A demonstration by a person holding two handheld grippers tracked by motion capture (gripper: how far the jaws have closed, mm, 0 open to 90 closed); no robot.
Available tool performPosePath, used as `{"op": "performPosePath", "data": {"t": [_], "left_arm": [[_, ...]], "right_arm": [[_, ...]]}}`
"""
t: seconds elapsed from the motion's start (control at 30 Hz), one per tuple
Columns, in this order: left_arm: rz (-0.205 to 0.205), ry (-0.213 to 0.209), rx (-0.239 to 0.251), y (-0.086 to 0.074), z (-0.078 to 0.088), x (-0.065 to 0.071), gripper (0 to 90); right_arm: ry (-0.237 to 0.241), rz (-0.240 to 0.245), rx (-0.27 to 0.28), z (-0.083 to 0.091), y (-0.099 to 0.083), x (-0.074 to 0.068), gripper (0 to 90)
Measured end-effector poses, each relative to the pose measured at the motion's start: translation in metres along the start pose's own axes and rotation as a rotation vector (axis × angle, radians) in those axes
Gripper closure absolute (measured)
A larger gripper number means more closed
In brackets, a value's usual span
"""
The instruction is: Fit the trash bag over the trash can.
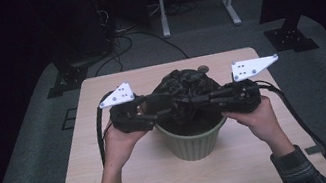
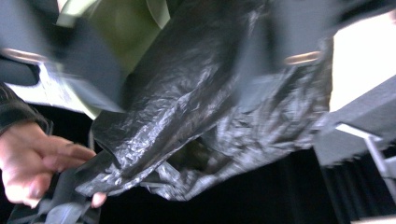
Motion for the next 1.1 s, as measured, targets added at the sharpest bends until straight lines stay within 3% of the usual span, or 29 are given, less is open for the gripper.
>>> {"op": "performPosePath", "data": {"t": [0.07, 0.17, 0.4, 0.53, 0.57, 0.6, 0.67, 0.77, 0.93, 1.1], "left_arm": [[-0.009, -0.036, -0.021, -0.001, -0.003, 0.006, 74.0], [-0.018, -0.071, -0.039, -0.004, 0.001, 0.015, 89.5], [-0.003, -0.112, 0.010, -0.016, 0.018, 0.040, 89.6], [0.009, -0.128, 0.013, -0.025, 0.026, 0.051, 89.6], [0.014, -0.129, 0.005, -0.027, 0.027, 0.052, 89.6], [0.016, -0.123, -0.007, -0.029, 0.029, 0.052, 89.6], [0.025, -0.129, 0.001, -0.034, 0.033, 0.055, 89.6], [0.030, -0.141, -0.005, -0.039, 0.036, 0.059, 89.6], [0.037, -0.182, 0.005, -0.041, 0.039, 0.067, 89.6], [0.023, -0.177, 0.001, -0.038, 0.043, 0.071, 89.5]], "right_arm": [[-0.001, 0.016, -0.013, -0.001, -0.001, -0.005, 90.0], [0.002, 0.023, -0.025, 0.002, -0.007, -0.010, 90.0], [0.019, 0.002, -0.038, 0.012, -0.033, -0.021, 90.0], [0.040, -0.011, -0.057, 0.005, -0.047, -0.028, 90.0], [0.039, -0.008, -0.067, 0.004, -0.049, -0.030, 87.5], [0.035, 0.003, -0.072, 0.002, -0.051, -0.031, 77.6], [0.005, 0.012, -0.071, 0.004, -0.050, -0.032, 70.2], [-0.105, 0.042, -0.060, 0.020, -0.047, -0.027, 60.7], [-0.248, 0.039, -0.045, 0.051, -0.049, -0.005, 49.9], [-0.294, 0.000, -0.048, 0.072, -0.066, 0.015, 47.7]]}}
Point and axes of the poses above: each handheld gripper's, and its own axes: z roughly backward along the jaws, y roughly out of its top, x roughly to its right, the point moved 3 cm from there along -z, roughly forward along the jaws, and after that the axes turned 6 degrees about -z, right-handed, at the moved point
